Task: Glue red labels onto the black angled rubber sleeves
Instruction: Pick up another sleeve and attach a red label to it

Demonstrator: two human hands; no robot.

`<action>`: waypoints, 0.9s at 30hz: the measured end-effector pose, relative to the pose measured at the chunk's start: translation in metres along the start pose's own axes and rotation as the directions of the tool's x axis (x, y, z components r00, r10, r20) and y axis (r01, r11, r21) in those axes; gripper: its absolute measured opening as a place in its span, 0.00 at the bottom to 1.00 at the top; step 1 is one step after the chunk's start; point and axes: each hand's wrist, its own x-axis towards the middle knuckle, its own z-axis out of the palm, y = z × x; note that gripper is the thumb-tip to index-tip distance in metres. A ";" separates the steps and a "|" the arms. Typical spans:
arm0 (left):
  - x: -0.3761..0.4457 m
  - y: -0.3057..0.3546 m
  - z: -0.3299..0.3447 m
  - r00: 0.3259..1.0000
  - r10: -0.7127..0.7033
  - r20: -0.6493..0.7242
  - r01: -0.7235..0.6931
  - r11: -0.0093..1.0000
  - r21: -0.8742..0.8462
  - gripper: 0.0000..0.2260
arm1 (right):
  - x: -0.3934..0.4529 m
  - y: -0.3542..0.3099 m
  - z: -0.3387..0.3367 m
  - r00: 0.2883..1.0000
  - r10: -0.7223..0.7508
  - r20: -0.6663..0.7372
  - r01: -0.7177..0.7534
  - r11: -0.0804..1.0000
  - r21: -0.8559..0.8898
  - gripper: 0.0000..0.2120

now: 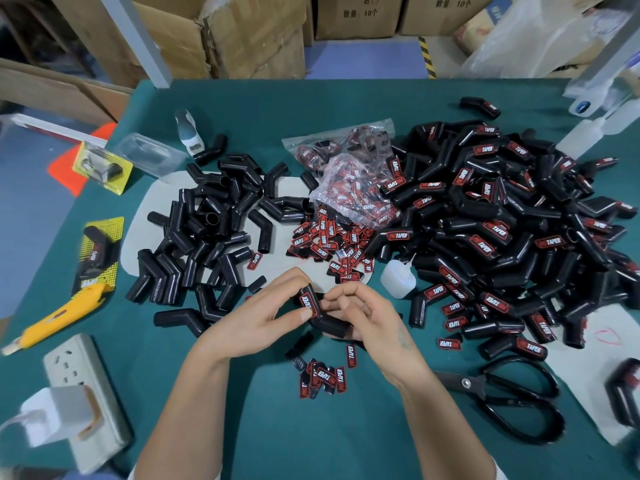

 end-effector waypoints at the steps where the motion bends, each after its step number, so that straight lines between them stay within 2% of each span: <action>1: 0.000 0.000 0.000 1.000 0.002 0.005 -0.002 1.000 0.003 0.10 | 0.000 -0.001 0.000 1.000 0.003 0.014 -0.003 1.000 -0.004 0.08; 5: 0.002 0.000 0.002 0.999 0.038 0.010 -0.038 0.999 0.020 0.07 | -0.001 -0.001 0.000 0.999 0.015 0.038 -0.016 1.000 0.018 0.02; 12: 0.003 0.003 0.003 0.998 0.070 0.009 -0.070 0.997 0.038 0.03 | 0.000 -0.001 0.000 0.999 0.004 0.040 -0.004 1.000 0.007 0.05; 21: 0.000 0.005 0.003 0.998 0.038 0.046 -0.039 0.999 0.025 0.07 | 0.001 0.000 -0.001 0.999 0.010 0.033 -0.008 0.998 -0.057 0.06; 27: 0.000 0.005 0.001 0.998 0.033 0.055 -0.033 0.999 0.002 0.07 | 0.001 -0.002 -0.004 0.999 0.020 0.050 -0.018 0.999 -0.048 0.04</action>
